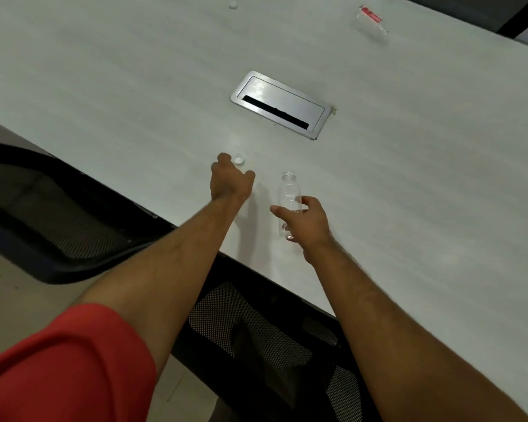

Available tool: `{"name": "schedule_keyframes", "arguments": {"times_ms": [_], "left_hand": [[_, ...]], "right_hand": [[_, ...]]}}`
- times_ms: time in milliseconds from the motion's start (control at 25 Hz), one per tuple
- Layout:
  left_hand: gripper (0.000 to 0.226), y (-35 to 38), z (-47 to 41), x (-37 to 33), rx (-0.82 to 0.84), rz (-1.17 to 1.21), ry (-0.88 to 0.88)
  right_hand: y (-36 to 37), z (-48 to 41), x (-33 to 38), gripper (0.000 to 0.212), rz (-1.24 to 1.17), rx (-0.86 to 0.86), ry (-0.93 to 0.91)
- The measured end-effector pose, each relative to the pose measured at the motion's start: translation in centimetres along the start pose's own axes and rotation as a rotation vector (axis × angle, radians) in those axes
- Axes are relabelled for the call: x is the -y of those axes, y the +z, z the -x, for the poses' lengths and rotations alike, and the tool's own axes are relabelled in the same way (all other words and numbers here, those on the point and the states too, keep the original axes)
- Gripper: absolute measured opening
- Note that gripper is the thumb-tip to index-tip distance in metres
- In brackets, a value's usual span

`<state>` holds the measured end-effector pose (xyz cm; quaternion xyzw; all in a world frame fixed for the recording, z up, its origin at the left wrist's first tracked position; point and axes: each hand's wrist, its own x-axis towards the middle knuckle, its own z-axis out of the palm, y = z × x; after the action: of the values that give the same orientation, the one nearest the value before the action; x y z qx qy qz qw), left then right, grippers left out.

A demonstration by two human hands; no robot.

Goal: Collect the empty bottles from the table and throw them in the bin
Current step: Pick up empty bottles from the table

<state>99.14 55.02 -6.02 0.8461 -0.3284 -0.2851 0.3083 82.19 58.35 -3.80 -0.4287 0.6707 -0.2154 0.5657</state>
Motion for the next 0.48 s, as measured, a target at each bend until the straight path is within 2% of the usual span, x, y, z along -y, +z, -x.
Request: {"name": "schedule_keyframes", "arguments": {"times_ms": [120, 200, 280, 400, 480], "left_hand": [[0.069, 0.8, -2.2, -0.3, -0.015, -0.238, 0.049], [0.061, 1.3, -3.1, 0.0, 0.006, -0.404, 0.130], [0.042, 1.7, -3.6, 0.5, 0.041, -0.521, 0.236], [0.026, 1.7, -2.4, 1.3, 0.092, -0.452, 0.282], [0.021, 1.4, 0.0, 1.6, 0.137, -0.184, 0.147]], "right_hand": [[0.8, -0.4, 0.3, 0.070, -0.031, 0.041, 0.017], [1.1, -0.6, 0.0, 0.070, -0.050, 0.036, 0.025], [1.0, -0.3, -0.5, 0.069, -0.062, 0.022, 0.032], [0.7, 0.8, -1.1, 0.061, -0.088, 0.025, 0.032], [0.1, 2.3, -1.4, 0.057, -0.093, 0.040, 0.013]]}}
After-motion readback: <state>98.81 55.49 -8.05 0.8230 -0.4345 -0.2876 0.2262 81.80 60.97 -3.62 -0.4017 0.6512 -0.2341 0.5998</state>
